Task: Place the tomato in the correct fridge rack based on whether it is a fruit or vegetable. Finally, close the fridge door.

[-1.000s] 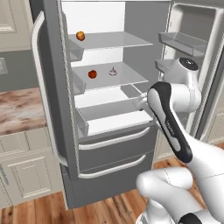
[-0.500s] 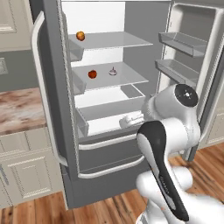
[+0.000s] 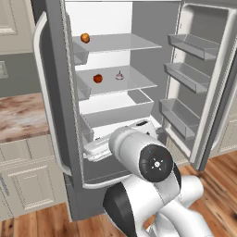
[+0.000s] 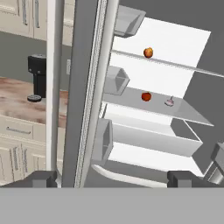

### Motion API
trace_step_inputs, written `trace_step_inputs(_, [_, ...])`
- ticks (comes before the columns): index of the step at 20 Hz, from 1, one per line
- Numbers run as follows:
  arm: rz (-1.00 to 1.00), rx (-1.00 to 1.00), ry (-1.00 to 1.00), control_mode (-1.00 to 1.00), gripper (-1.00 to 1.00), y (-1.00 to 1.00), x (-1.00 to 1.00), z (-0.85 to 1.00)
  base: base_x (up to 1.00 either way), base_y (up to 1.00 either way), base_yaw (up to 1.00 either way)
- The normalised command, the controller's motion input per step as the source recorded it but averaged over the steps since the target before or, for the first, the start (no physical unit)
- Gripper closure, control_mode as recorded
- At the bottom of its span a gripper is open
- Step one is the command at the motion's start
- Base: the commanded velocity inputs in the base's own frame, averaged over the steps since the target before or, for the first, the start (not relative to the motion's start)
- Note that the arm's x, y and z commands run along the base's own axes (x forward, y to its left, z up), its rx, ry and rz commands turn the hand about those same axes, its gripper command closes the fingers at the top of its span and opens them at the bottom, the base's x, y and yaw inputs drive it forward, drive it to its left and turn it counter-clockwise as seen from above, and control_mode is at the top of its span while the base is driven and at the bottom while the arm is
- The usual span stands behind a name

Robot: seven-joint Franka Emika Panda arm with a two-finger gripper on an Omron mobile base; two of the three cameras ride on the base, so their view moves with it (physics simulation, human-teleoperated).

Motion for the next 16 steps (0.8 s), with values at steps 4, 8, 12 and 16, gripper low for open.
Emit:
trace_step_inputs(4, [-0.08, 0.00, -0.48, -1.00, -1.00, 1.00, -0.40, -0.06, 0.00, 0.00, 0.00])
trace_step_inputs(8, [-0.22, 0.15, -0.37, -1.00, -1.00, 1.00, 0.02, -0.39, 0.00, 0.00, 0.00])
trace_step_inputs(12, [-0.26, 0.11, -0.25, -1.00, -1.00, 0.96, 0.25, -0.18, 0.00, 0.00, 0.00])
trace_step_inputs(16, [-0.15, 0.00, 0.00, -1.00, -1.00, 0.40, 0.45, -0.03, 0.00, 0.00, 0.00])
